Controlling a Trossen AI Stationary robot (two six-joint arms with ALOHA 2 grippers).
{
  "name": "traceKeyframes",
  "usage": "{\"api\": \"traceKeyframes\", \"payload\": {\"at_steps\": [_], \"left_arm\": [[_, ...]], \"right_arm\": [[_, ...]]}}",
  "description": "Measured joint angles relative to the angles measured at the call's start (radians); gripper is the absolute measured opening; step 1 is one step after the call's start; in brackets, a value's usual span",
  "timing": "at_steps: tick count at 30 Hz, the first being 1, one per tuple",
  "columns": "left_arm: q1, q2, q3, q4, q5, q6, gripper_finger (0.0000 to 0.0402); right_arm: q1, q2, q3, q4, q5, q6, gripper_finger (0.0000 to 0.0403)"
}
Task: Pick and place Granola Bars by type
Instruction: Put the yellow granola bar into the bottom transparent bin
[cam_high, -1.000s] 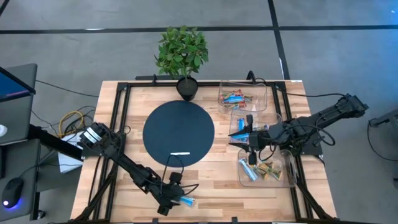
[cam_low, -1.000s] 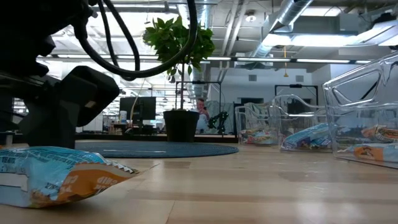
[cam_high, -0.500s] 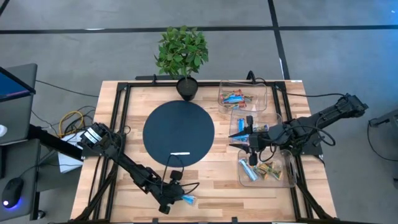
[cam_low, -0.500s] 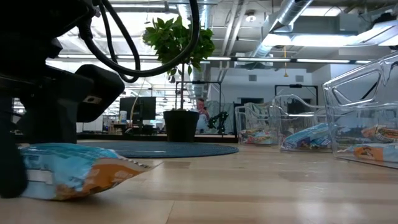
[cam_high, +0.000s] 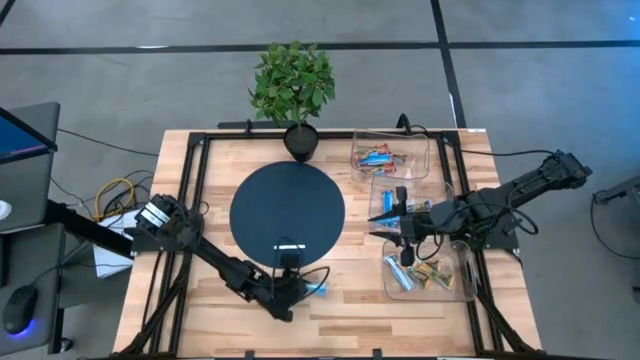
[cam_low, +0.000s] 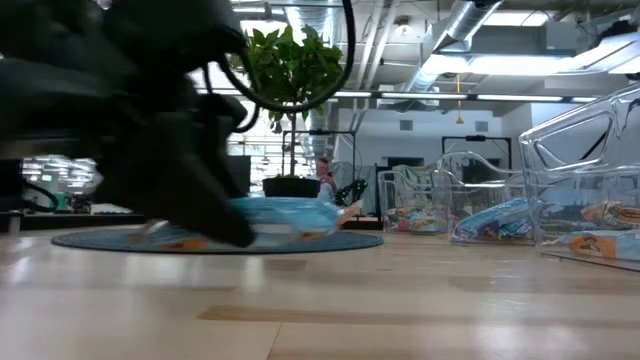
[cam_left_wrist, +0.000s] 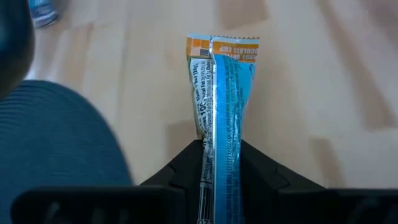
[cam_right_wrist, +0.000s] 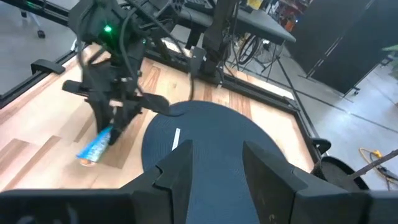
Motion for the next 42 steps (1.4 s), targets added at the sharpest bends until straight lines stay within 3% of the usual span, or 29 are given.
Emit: {"api": "traceKeyframes", "payload": {"at_steps": [7, 13, 15, 22, 27, 33, 42], "left_arm": [[0.081, -0.001, 0.000, 0.045, -0.014, 0.026, 0.0075], [0.143, -0.002, 0.001, 0.191, -0.008, 0.153, 0.0075], [0.162, -0.003, 0.001, 0.256, 0.020, 0.204, 0.0075], [0.236, -0.003, 0.002, 0.468, 0.129, 0.311, 0.0075], [0.285, -0.004, 0.014, 0.589, 0.247, 0.344, 0.0075], [0.317, 0.030, 0.122, 0.593, 0.340, 0.400, 0.0075], [0.348, 0.217, 0.391, 0.584, 0.412, 0.454, 0.0075]], "right_arm": [[0.000, 0.000, 0.000, -0.022, 0.001, 0.022, 0.0134], [-0.002, 0.000, 0.000, 0.013, 0.005, 0.006, 0.0134], [-0.002, 0.000, 0.000, 0.027, 0.027, -0.002, 0.0134], [-0.003, 0.000, 0.000, 0.165, 0.249, -0.014, 0.0134], [-0.035, 0.000, 0.000, 0.264, 0.267, -0.013, 0.0134], [-0.080, 0.000, 0.000, 0.329, 0.267, -0.012, 0.0134], [-0.119, 0.000, 0.001, 0.399, 0.265, -0.011, 0.0134]]}}
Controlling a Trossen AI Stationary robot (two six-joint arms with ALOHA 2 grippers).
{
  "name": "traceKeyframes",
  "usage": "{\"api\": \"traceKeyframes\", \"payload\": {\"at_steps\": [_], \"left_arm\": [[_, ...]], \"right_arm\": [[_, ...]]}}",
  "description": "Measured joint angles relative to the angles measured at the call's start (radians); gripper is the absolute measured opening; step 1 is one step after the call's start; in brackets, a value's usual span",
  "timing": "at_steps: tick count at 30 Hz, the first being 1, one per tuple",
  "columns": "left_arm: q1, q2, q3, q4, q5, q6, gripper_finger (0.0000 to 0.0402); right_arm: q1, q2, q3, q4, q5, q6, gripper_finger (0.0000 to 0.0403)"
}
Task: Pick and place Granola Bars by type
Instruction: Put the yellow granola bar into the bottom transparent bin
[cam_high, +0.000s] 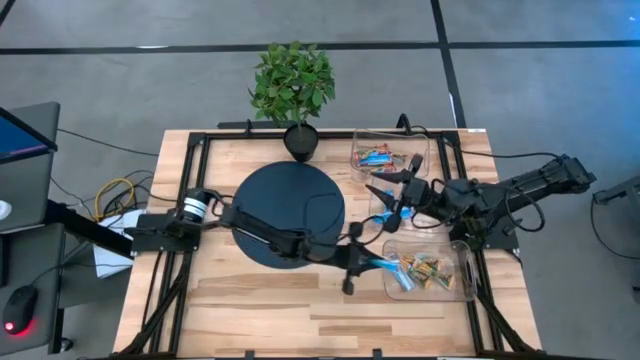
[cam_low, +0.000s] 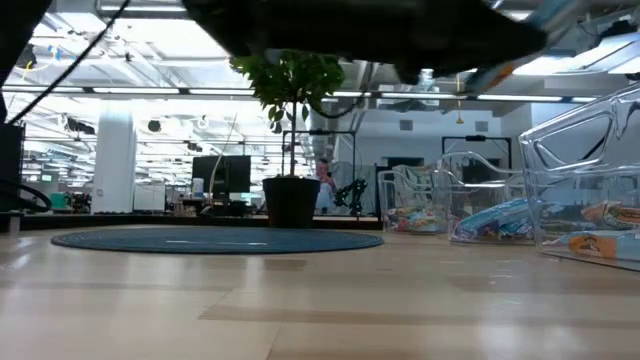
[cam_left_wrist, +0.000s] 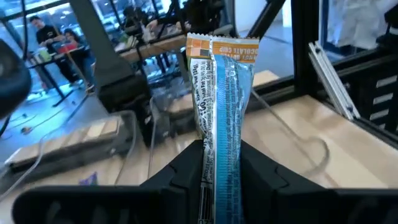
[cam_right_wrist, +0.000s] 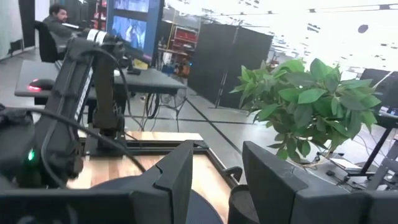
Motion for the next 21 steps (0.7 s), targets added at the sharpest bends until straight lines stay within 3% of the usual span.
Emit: {"api": "traceKeyframes", "payload": {"at_steps": [14, 21], "left_arm": [[0.045, 0.242, 0.383, -0.163, 0.157, -0.029, 0.0075], [0.047, 0.250, 0.416, -0.214, 0.177, -0.018, 0.0103]], "right_arm": [[-0.001, 0.000, 0.000, -0.002, -0.002, 0.000, 0.0134], [-0.001, 0.000, 0.000, -0.005, -0.001, 0.000, 0.0134]]}}
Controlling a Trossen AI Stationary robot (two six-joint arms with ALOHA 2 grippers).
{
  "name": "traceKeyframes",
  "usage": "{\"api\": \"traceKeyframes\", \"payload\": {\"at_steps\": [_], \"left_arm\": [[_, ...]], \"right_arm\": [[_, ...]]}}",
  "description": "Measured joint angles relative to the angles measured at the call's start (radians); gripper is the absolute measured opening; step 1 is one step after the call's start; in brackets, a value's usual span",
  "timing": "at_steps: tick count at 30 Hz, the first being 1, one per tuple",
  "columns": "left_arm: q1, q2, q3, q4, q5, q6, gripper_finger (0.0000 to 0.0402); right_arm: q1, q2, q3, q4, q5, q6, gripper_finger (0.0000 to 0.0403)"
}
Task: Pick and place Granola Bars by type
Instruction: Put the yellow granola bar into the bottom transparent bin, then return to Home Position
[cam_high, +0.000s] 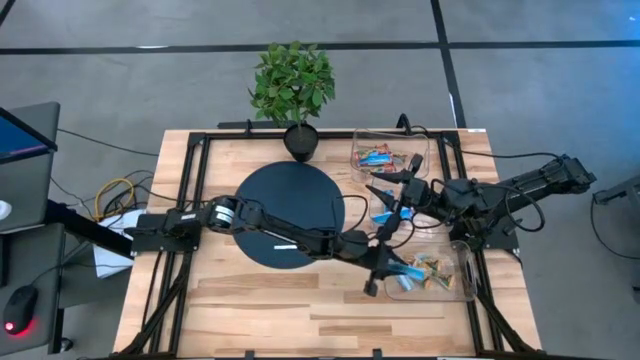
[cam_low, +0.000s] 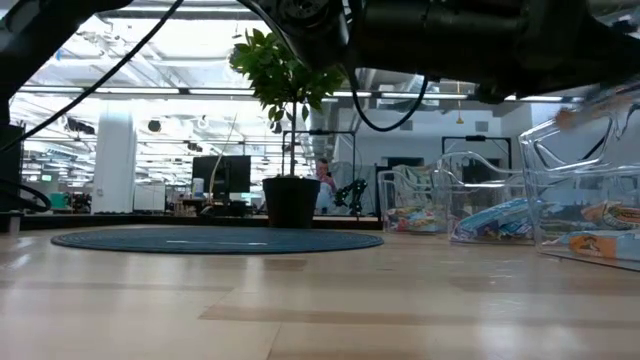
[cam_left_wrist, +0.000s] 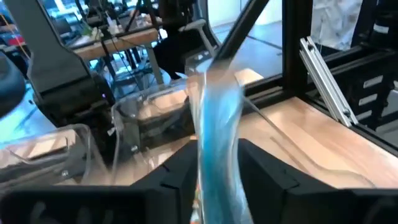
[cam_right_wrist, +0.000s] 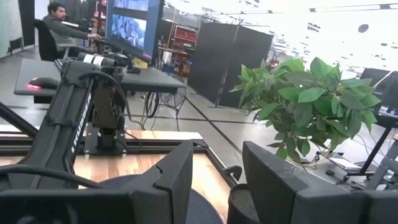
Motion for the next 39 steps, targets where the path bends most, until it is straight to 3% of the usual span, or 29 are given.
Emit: {"api": "traceKeyframes", "payload": {"at_steps": [7, 11, 18, 24, 30, 39], "left_arm": [[0.000, 0.000, 0.000, 0.026, 0.001, -0.008, 0.0195], [-0.001, -0.015, 0.000, -0.045, 0.011, -0.007, 0.0231], [-0.029, -0.120, -0.001, -0.337, 0.028, 0.082, 0.0240], [-0.021, -0.289, -0.048, -0.524, 0.064, 0.088, 0.0240], [0.012, -0.543, -0.234, -0.575, 0.058, 0.090, 0.0240], [0.051, -1.048, -0.727, -0.305, -0.055, 0.143, 0.0240]], "right_arm": [[0.000, 0.000, 0.000, -0.003, 0.000, 0.000, 0.0134], [0.001, 0.000, 0.000, -0.040, 0.000, 0.021, 0.0134], [0.039, -0.026, 0.000, -0.170, 0.000, 0.061, 0.0134], [0.076, -0.166, 0.000, -0.294, 0.002, 0.071, 0.0134], [0.103, -0.345, 0.000, -0.535, 0.002, 0.131, 0.0134], [0.134, -0.513, 0.000, -0.749, 0.003, 0.233, 0.0134]]}}
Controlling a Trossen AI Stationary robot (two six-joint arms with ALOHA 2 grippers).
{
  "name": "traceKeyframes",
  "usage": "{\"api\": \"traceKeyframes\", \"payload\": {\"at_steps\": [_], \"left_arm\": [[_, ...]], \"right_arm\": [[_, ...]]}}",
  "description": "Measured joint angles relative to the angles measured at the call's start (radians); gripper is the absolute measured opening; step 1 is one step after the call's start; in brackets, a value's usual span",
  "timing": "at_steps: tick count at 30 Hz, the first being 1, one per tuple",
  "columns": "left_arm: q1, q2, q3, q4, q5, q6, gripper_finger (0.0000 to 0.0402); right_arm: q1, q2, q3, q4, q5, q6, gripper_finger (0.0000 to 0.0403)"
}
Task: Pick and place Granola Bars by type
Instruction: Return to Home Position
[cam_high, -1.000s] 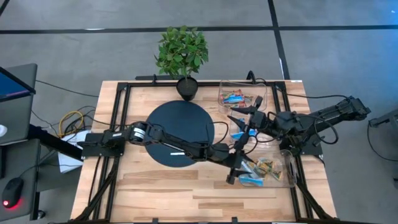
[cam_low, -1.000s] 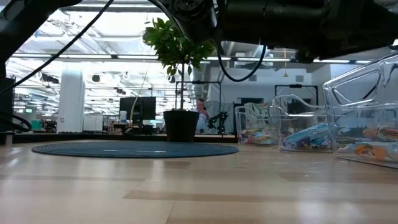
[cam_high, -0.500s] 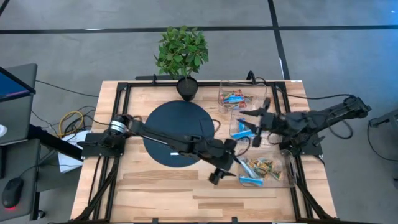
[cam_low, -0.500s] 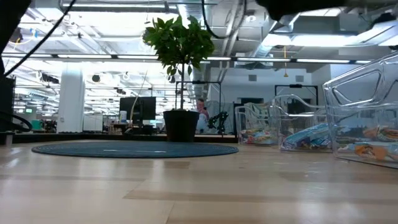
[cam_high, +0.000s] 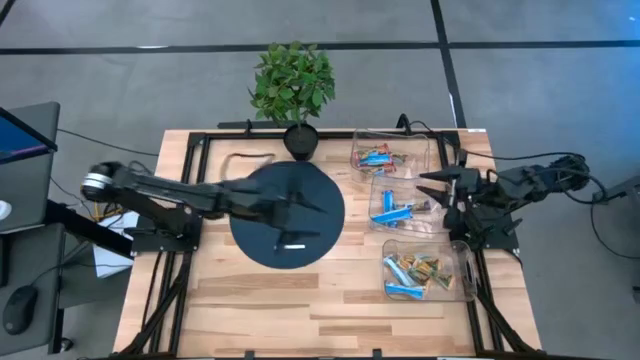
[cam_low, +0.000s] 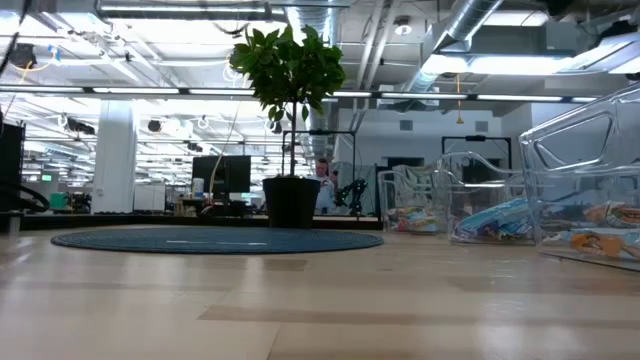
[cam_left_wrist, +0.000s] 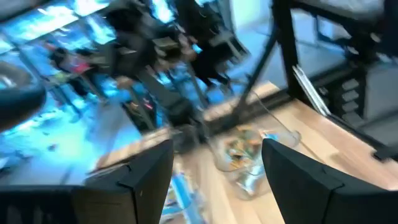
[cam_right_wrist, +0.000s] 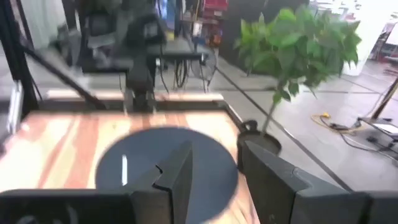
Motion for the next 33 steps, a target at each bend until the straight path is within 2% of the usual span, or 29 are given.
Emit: {"api": "traceKeyframes", "payload": {"at_steps": [6, 9, 12, 14, 21, 24, 29, 33], "left_arm": [[0.003, -0.312, -0.273, 0.024, -0.108, 0.017, 0.0240], [0.006, -0.454, -0.413, 0.030, -0.135, 0.049, 0.0240], [0.021, -0.574, -0.522, 0.072, -0.198, 0.003, 0.0240], [0.027, -0.653, -0.583, 0.066, -0.203, -0.001, 0.0240], [0.030, -0.878, -0.676, 0.002, -0.166, -0.009, 0.0240], [0.029, -0.936, -0.693, 0.001, -0.163, -0.015, 0.0240], [0.036, -0.997, -0.730, 0.021, -0.161, -0.014, 0.0240], [0.084, -1.011, -0.739, 0.005, -0.097, -0.027, 0.0240]], "right_arm": [[0.012, -0.054, -0.001, -0.188, -0.003, 0.040, 0.0134], [0.013, -0.087, -0.039, -0.178, -0.005, 0.040, 0.0134], [0.013, -0.144, -0.120, -0.114, -0.009, 0.000, 0.0134], [0.013, -0.190, -0.180, -0.072, -0.030, -0.028, 0.0134], [0.013, -0.379, -0.296, 0.094, -0.271, -0.130, 0.0134], [0.010, -0.417, -0.313, 0.146, -0.276, -0.122, 0.0134], [-0.018, -0.400, -0.397, 0.253, -0.289, -0.104, 0.0134], [-0.066, -0.358, -0.444, 0.330, -0.348, -0.124, 0.0134]]}}
